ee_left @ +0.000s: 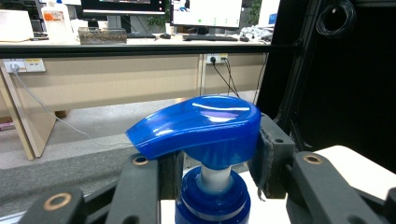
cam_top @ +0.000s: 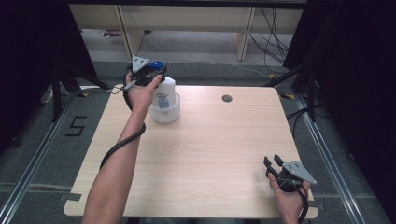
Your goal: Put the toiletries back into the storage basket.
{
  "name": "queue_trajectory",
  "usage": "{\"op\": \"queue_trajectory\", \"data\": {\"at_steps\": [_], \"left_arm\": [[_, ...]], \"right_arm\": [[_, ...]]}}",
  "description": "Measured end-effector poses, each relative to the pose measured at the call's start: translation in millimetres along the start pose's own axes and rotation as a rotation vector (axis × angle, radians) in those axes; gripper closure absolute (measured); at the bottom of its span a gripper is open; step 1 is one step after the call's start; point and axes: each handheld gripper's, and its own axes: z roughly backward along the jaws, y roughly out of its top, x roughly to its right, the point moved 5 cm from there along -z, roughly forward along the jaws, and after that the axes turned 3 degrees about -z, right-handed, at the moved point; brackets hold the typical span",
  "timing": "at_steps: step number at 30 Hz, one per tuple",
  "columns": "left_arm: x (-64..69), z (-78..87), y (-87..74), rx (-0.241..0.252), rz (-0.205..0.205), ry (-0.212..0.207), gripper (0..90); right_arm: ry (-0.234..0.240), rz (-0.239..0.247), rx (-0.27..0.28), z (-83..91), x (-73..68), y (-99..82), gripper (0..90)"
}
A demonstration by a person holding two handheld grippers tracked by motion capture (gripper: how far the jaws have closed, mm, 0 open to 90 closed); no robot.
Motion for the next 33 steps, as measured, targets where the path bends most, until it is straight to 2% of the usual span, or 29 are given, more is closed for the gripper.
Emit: {"op": "queue_trajectory", "data": {"at_steps": [5, 6, 9, 11, 12, 13, 16, 17, 19, 23, 24, 26, 30, 31, 33], "left_arm": [[2.1, 2.8, -1.9, 0.004, -0.030, 0.001, 58.5], [2.3, 2.9, -2.4, -0.003, -0.037, 0.008, 56.9], [1.9, 2.5, -4.9, -0.008, -0.036, 0.015, 50.2], [1.4, 2.6, -5.9, -0.007, -0.037, 0.025, 44.1], [1.2, 2.8, -6.4, -0.013, -0.043, 0.029, 40.9], [1.3, 2.9, -7.3, -0.017, -0.045, 0.032, 38.1], [1.0, 4.3, -7.4, -0.007, -0.046, 0.036, 31.1], [1.2, 5.2, -7.2, -0.005, -0.042, 0.035, 29.9], [0.3, 7.2, -7.3, -0.013, -0.046, 0.038, 26.2], [-2.2, 13.8, -7.8, -0.023, -0.052, 0.040, 23.4], [-2.7, 15.2, -8.0, -0.027, -0.055, 0.040, 22.7], [-2.5, 19.2, -8.9, -0.031, -0.060, 0.032, 22.3], [-1.9, 27.0, -11.4, -0.039, -0.061, 0.020, 21.6], [-1.8, 29.8, -12.4, -0.036, -0.050, 0.021, 21.6], [-2.0, 35.9, -15.0, -0.035, -0.054, 0.027, 21.9]], "right_arm": [[-0.010, 0.000, -0.007, 0.6, 0.3, -0.5, 55.8], [-0.004, 0.012, 0.004, 0.1, 1.0, -0.1, 55.7], [-0.007, 0.016, 0.003, 0.7, 1.7, 0.0, 55.7], [0.001, -0.024, 0.005, 1.2, -0.7, -0.4, 55.6], [-0.006, -0.024, -0.001, 1.9, -0.3, -0.5, 55.6], [0.009, 0.004, 0.001, 1.3, 1.9, 0.2, 55.6], [0.001, -0.003, 0.000, 1.9, 0.8, -0.1, 55.4], [0.014, -0.006, 0.000, 1.4, 0.2, -0.2, 55.4], [-0.003, 0.003, 0.003, 1.7, 1.6, -0.1, 55.3], [0.020, -0.003, 0.008, 0.9, 0.2, -0.1, 54.8], [-0.008, 0.017, 0.018, 1.3, 1.8, 0.5, 54.7], [-0.010, 0.024, 0.023, 0.9, 2.1, 0.6, 54.4], [-0.004, 0.007, 0.017, 0.4, -0.1, 0.1, 54.1], [-0.004, 0.009, 0.017, 0.4, -0.1, 0.1, 54.0], [-0.005, 0.009, 0.017, 0.5, 0.0, 0.0, 54.0]]}}
